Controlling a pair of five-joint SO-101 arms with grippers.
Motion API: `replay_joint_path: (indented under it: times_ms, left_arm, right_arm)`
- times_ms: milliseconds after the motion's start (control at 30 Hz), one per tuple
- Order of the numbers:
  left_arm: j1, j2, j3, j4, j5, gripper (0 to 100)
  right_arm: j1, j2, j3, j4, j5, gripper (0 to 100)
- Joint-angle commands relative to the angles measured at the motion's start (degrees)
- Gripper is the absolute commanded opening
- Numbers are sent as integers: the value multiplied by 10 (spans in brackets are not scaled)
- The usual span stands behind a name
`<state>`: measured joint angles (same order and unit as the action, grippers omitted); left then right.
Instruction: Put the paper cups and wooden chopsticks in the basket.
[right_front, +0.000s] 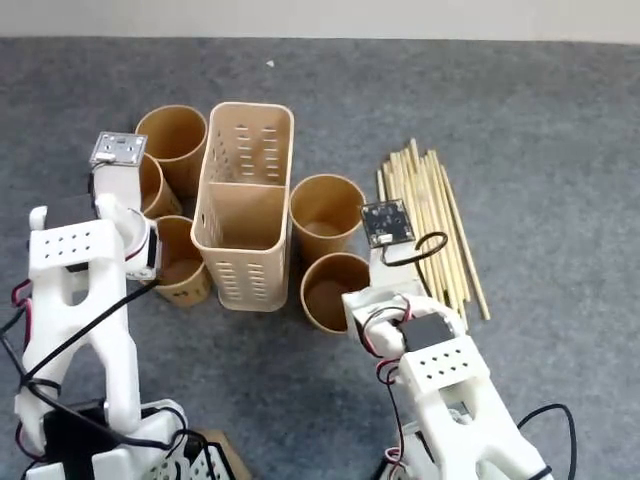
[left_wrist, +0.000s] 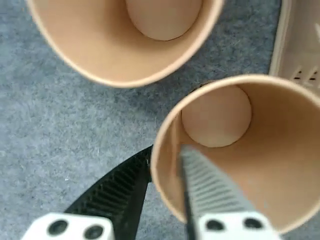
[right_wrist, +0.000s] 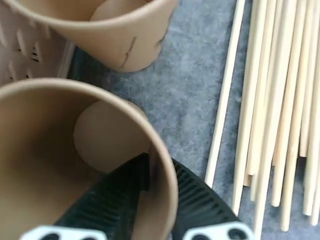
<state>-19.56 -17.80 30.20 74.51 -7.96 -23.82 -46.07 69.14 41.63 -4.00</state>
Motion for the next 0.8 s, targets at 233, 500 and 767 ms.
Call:
replay_joint_path:
  times_ms: [233,500,767]
  left_arm:
    - [-4,-7,-68,120,4,4]
    - [-65,-7,-157,229,-36,4]
    - [-168,-7,-284,244,-102,4]
  right_arm:
    - [65,-6,-66,116,0,5]
    - [124,-6,-210,256,109,5]
    - [151,-6,-392,321,113,5]
